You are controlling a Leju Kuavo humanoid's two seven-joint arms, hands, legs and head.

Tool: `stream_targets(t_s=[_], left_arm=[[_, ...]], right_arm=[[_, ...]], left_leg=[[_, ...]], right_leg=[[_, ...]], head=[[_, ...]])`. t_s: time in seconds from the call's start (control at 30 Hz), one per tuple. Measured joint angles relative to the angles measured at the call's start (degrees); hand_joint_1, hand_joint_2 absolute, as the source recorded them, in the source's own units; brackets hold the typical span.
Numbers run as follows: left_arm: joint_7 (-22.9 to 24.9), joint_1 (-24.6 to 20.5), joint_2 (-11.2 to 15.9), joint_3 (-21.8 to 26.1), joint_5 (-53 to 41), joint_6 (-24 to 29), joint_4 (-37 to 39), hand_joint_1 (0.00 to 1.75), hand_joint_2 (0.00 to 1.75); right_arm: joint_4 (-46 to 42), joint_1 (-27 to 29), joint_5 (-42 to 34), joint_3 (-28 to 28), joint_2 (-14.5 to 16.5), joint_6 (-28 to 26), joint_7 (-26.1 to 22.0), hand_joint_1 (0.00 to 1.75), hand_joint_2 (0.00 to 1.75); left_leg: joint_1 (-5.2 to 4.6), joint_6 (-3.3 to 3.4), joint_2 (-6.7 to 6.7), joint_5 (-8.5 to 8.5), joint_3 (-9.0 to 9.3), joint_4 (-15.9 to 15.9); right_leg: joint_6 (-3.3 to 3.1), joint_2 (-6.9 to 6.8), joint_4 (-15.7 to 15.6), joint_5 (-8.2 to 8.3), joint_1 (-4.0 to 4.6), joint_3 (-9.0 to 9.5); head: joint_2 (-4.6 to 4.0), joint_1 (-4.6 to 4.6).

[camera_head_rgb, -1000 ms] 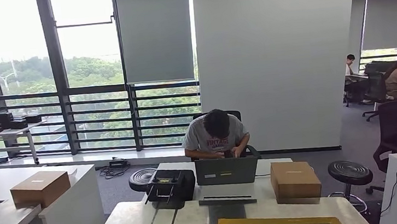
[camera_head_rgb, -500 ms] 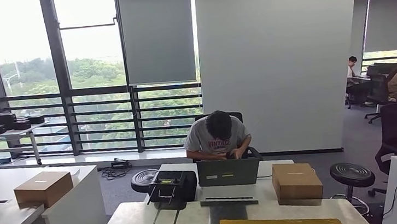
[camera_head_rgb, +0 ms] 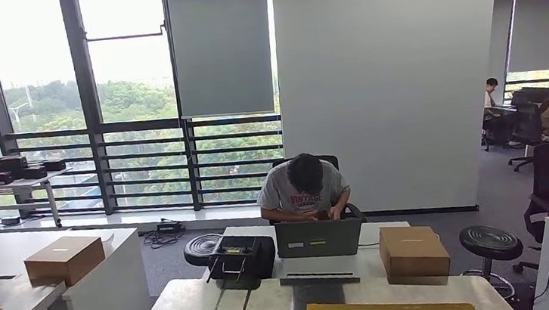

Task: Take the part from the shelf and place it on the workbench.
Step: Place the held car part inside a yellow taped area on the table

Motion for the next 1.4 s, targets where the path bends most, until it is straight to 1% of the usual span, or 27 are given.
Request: stream_targets(t_s=[0.17, 0.4, 0.53, 0.97, 1.13, 1.4], left_arm=[[-0.2, -0.1, -0.2, -0.3, -0.1, -0.4, 0.0, 0.00, 0.00], [-0.4, -0.2, -0.5, -0.7, -0.4, -1.1, 0.0, 0.00, 0.00], [-0.3, -0.2, -0.5, -0.7, -0.7, -1.6, 0.0, 0.00, 1.75], [0.6, -0.2, -0.5, -0.7, -1.3, -1.5, 0.0, 0.00, 1.75], [0.6, -0.1, -0.5, -0.7, -1.3, -0.4, 0.0, 0.00, 1.75], [0.2, 0.4, -0.3, -0.7, -0.8, 0.3, 0.0, 0.00, 1.75]], right_arm=[[1.3, -1.0, -0.2, -0.1, -0.2, -0.1, -0.1, 1.75, 1.75], [2.1, 1.4, -1.0, 0.0, -0.3, -1.3, -1.5, 1.75, 1.75], [2.1, 3.3, -1.0, 0.0, -0.3, -1.9, -2.1, 0.00, 1.75], [1.1, 4.4, -2.0, -0.1, -0.3, -2.8, -3.0, 0.00, 1.75], [-6.0, 8.0, -12.5, -2.8, -0.3, -7.2, -6.1, 0.00, 1.75], [-17.1, 12.0, -21.3, -6.5, -1.0, -10.1, -8.6, 0.00, 1.75]], left_leg=[[0.00, 0.00, -0.02, -0.01, -0.02, 0.0], [0.01, -0.06, -0.01, -0.06, -0.03, 0.0], [0.01, -0.06, 0.02, -0.06, -0.03, 0.0], [0.02, -0.06, 0.11, -0.06, -0.01, 0.0], [0.02, -0.06, 0.22, -0.06, 0.01, 0.0], [0.02, -0.06, 0.12, -0.06, 0.04, 0.0]], right_leg=[[-0.01, -0.03, 0.0, -0.03, 0.00, -0.02], [0.01, -0.03, 0.0, -0.10, 0.01, -0.04], [0.01, -0.03, 0.0, -0.09, 0.01, -0.04], [0.01, -0.01, 0.0, -0.09, 0.01, -0.03], [0.01, 0.01, 0.0, -0.09, 0.01, -0.02], [0.01, 0.01, 0.0, -0.09, 0.01, -0.03]], head=[[0.00, 0.01], [0.00, 0.01], [0.00, 0.00], [0.00, 0.01], [0.00, 0.01], [0.00, 0.00]])
